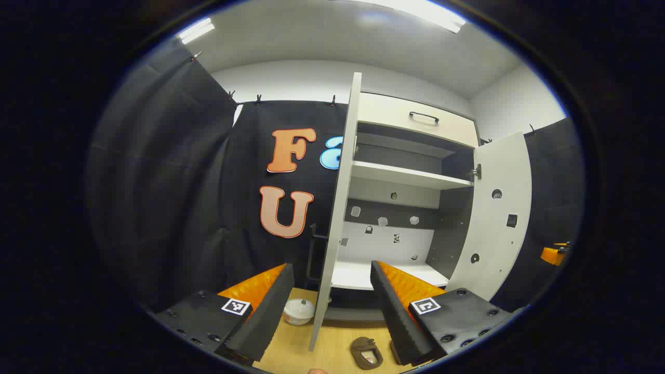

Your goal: Grab one shoe with the right hand and put it into the shoe cabinet, grab the other shoe with the left hand and put it into the shoe cabinet; then close the right door with the right hand and the left door with the left hand.

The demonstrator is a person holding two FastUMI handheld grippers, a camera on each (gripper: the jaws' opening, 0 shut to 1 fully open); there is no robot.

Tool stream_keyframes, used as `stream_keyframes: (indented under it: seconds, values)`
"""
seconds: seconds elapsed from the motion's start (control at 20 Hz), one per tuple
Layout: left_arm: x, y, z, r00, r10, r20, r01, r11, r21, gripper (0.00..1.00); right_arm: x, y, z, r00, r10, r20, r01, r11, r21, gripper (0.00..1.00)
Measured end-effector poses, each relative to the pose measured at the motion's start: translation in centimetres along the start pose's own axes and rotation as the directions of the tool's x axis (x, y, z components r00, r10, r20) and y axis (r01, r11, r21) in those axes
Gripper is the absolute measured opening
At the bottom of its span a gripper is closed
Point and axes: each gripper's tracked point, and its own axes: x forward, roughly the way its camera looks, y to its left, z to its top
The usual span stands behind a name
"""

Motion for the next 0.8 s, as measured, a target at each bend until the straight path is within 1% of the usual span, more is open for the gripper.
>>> stream_keyframes:
  seconds: [0.15, 0.25, 0.3, 0.35, 0.4, 0.5, 0.55, 0.6, 0.65, 0.7, 0.75, 0.8]
  values:
    - [-0.2, -0.4, 0.5, 0.999, 0.02, 0.028, -0.019, 1.0, -0.022, 0.96, 1.4, -1.2, 0.5, 1.0, 0.018, 0.008, -0.018, 1.0, 0.021, 0.94]
    - [-0.5, 0.0, 0.2, 0.998, 0.061, 0.027, -0.061, 0.998, -0.006, 0.96, 1.8, -1.7, 0.0, 0.999, 0.038, 0.001, -0.038, 0.999, 0.013, 0.94]
    - [-0.8, 0.3, 0.0, 0.996, 0.083, 0.027, -0.083, 0.997, 0.003, 1.0, 2.1, -1.9, -0.2, 0.999, 0.044, 0.0, -0.044, 0.999, 0.005, 0.94]
    - [-0.9, 0.3, -0.1, 0.995, 0.099, 0.029, -0.099, 0.995, 0.007, 1.0, 2.5, -2.0, -0.4, 0.999, 0.048, -0.003, -0.048, 0.999, -0.004, 0.94]
    - [-0.9, 0.0, -0.1, 0.994, 0.104, 0.029, -0.105, 0.995, 0.005, 0.99, 2.8, -2.1, -0.7, 0.998, 0.055, -0.01, -0.055, 0.998, -0.009, 0.94]
    - [-0.8, -0.7, -0.7, 0.995, 0.097, 0.015, -0.097, 0.995, -0.004, 0.94, 3.2, -2.1, -1.1, 0.997, 0.068, -0.021, -0.069, 0.998, -0.012, 0.94]
    - [-0.8, -0.8, -1.0, 0.996, 0.094, 0.005, -0.094, 0.996, -0.004, 0.94, 3.8, -2.3, -1.4, 0.997, 0.073, -0.026, -0.073, 0.997, -0.017, 0.94]
    - [-0.9, -0.7, -1.0, 0.994, 0.106, 0.002, -0.106, 0.994, -0.001, 0.99, 4.0, -2.5, -1.5, 0.997, 0.071, -0.023, -0.072, 0.997, -0.022, 0.94]
    - [-0.9, -0.4, -0.4, 0.992, 0.128, 0.018, -0.128, 0.992, 0.004, 0.96, 4.1, -2.7, -1.7, 0.997, 0.069, -0.023, -0.07, 0.997, -0.026, 0.94]
    - [-0.8, -0.7, 0.0, 0.991, 0.13, 0.03, -0.13, 0.991, 0.015, 0.99, 4.2, -2.9, -1.9, 0.998, 0.065, -0.026, -0.066, 0.997, -0.027, 0.94]
    - [-0.7, -1.4, 0.1, 0.992, 0.118, 0.036, -0.119, 0.992, 0.031, 0.96, 4.4, -3.0, -2.0, 0.998, 0.064, -0.028, -0.065, 0.997, -0.031, 0.94]
    - [-0.6, -1.8, 0.2, 0.993, 0.11, 0.035, -0.111, 0.993, 0.043, 0.96, 4.3, -3.1, -2.1, 0.998, 0.063, -0.028, -0.064, 0.997, -0.036, 0.94]
